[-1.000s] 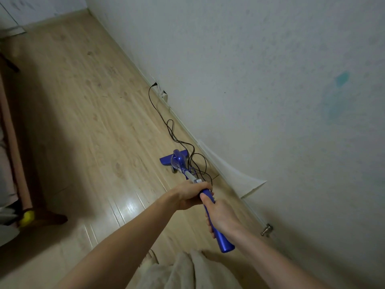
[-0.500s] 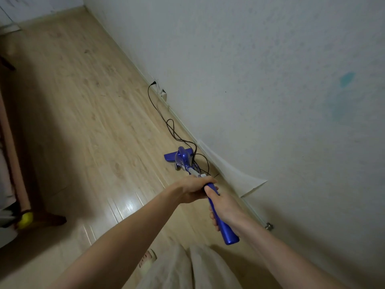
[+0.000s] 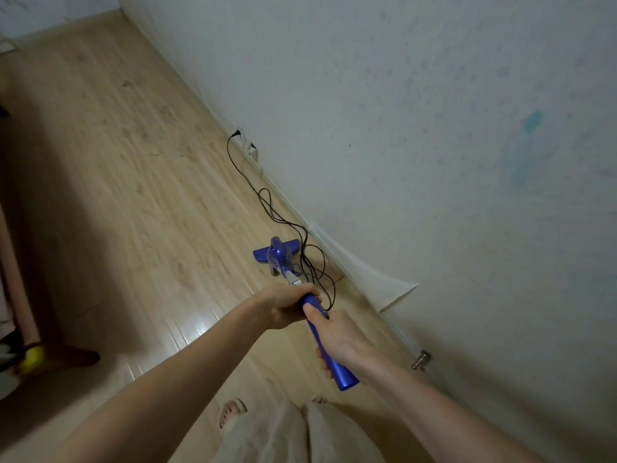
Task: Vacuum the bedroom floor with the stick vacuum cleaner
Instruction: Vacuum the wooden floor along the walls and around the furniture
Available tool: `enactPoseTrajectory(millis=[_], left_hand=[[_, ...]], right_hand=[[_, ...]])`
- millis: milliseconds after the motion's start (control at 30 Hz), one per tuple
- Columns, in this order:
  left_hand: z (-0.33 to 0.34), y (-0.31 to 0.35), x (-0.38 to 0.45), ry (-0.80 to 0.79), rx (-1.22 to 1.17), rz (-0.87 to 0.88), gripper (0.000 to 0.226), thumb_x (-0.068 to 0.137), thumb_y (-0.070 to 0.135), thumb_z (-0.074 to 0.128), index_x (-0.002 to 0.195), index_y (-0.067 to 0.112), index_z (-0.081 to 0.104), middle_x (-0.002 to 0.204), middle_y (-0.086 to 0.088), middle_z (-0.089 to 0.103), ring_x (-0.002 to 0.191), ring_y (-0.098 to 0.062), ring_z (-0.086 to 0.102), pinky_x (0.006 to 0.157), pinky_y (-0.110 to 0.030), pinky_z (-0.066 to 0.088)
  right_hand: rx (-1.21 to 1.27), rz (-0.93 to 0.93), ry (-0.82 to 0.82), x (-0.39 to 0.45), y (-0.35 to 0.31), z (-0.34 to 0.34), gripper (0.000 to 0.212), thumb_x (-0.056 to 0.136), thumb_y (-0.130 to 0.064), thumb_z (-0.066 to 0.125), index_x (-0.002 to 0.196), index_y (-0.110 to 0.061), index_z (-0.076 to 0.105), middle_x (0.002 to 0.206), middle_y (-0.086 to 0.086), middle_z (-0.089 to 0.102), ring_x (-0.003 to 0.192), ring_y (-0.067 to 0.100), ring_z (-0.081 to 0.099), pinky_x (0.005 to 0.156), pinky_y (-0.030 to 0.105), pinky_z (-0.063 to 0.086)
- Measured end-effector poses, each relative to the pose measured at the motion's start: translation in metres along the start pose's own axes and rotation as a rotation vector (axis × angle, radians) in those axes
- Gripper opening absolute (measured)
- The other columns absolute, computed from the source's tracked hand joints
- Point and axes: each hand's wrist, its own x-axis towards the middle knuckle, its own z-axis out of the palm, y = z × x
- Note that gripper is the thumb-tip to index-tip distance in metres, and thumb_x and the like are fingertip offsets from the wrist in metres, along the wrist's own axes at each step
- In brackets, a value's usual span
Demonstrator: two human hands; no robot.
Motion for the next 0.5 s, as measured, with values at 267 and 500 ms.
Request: enactPoseTrajectory(millis=[267,500], left_hand=[[0.013,0.023,0.020,0.084,-0.113,0.101,0.014,0.093,0.003,0.054,0.080,0.006,0.051,0.074,-0.009,0.057,0.068,-0.017,0.055,0.071,-0.027,0.050],[-0.013,0.025,0.019,0.255,-0.134,0.079,0.014,0.092,0.004,0.056,0.078,0.005,0.052,0.059,-0.006,0.061,0.064,-0.016,0.054,0.067,-0.027,0.050]], right_hand=[[0.031,-0.027,-0.054,0.037,-0.014,-0.022,0.044,0.097,-0.055,0.042,0.106,-0.012,0.049,0.067,0.005,0.059,0.050,0.016,0.056,0.049,0.026,0.049],[0.062,0.045,-0.049,0.042,-0.031,0.012,0.042,0.098,-0.057,0.037,0.090,-0.017,0.046,0.070,0.007,0.055,0.050,0.016,0.052,0.046,0.023,0.047]])
